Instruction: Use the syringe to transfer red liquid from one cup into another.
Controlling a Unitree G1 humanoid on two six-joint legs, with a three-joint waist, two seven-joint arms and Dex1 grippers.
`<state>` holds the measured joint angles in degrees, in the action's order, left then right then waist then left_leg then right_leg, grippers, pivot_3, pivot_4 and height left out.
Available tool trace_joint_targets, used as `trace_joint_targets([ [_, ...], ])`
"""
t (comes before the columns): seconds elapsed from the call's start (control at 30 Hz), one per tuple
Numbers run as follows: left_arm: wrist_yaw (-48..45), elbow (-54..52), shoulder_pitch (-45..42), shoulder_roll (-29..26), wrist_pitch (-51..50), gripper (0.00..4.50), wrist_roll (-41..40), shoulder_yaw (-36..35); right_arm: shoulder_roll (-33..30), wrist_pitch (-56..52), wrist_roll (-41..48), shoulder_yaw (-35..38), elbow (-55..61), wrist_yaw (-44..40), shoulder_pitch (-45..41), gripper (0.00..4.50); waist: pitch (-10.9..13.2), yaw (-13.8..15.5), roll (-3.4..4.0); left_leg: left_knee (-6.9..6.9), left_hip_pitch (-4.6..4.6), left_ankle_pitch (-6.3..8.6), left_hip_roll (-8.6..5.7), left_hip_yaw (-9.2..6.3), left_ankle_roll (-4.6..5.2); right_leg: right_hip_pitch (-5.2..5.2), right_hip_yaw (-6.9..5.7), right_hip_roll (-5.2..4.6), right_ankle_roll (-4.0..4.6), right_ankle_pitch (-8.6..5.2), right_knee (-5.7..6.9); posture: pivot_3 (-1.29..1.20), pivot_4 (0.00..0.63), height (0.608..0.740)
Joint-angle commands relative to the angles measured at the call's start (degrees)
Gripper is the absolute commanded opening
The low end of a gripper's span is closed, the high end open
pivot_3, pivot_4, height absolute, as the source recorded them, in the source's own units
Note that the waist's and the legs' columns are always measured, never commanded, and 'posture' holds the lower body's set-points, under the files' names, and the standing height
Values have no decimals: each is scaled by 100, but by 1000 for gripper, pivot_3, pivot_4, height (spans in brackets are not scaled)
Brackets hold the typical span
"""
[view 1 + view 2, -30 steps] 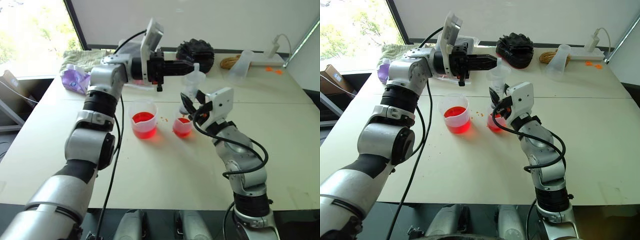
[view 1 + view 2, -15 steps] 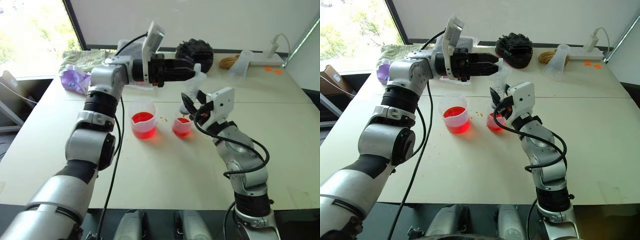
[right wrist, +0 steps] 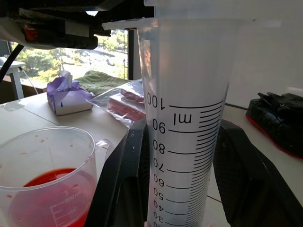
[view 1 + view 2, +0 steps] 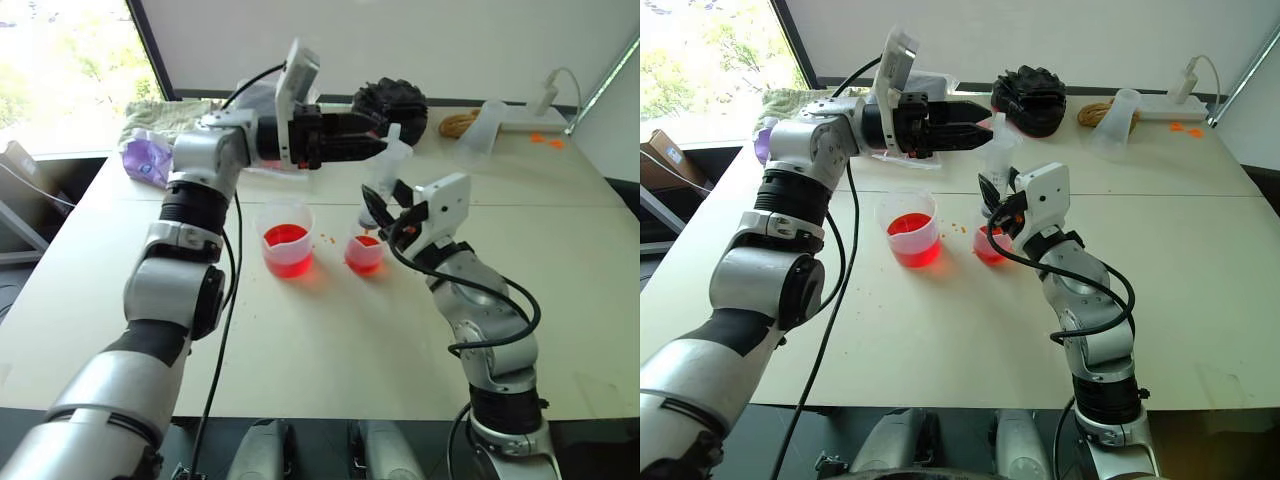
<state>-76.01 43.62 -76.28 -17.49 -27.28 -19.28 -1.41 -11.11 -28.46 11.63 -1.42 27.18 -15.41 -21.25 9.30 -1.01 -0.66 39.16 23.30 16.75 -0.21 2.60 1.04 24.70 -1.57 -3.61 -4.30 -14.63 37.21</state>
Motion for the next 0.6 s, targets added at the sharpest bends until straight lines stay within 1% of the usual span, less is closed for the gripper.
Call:
trace_joint_targets([
  [0.03,158,-338,52,-382,-133,2959,-172,-308,-20,12,174,123,387,-9,-233,1277,0,-4,0,0,0,0,1,-1,0,1,1,1,0,0,1,0,150,740],
  [0.13,306,-697,279,-665,-419,2959,-315,-450,-64,-40,226,157,379,-20,-291,1277,0,4,1,0,-1,0,3,-2,-1,1,4,1,0,0,2,0,150,740],
  [0.27,284,-1487,773,-1013,-798,2959,-494,-406,-96,-182,335,230,405,-18,-395,1277,0,39,0,1,1,-1,1,-2,-2,0,5,-4,0,0,3,0,150,740],
  [0.5,425,-1776,905,-1065,-965,2959,-624,-386,-135,-228,399,231,418,16,-412,1277,0,35,0,5,3,-1,-3,-4,-2,-3,2,-7,0,0,2,0,150,740],
  [0.57,223,-3092,1738,-1664,-1716,2959,-1045,-488,-616,-1130,1079,777,169,-290,-1320,1277,9,-89,20,4,1,-1,-1,-1,-2,-1,4,-5,0,0,2,0,150,740],
  [0.6,152,-3620,2118,-1910,-1990,2959,-1226,-531,-876,-1530,1361,1005,16,-422,-1727,1277,10,-138,23,2,-2,-1,1,17,-2,8,26,-8,0,1,11,0,150,740],
])
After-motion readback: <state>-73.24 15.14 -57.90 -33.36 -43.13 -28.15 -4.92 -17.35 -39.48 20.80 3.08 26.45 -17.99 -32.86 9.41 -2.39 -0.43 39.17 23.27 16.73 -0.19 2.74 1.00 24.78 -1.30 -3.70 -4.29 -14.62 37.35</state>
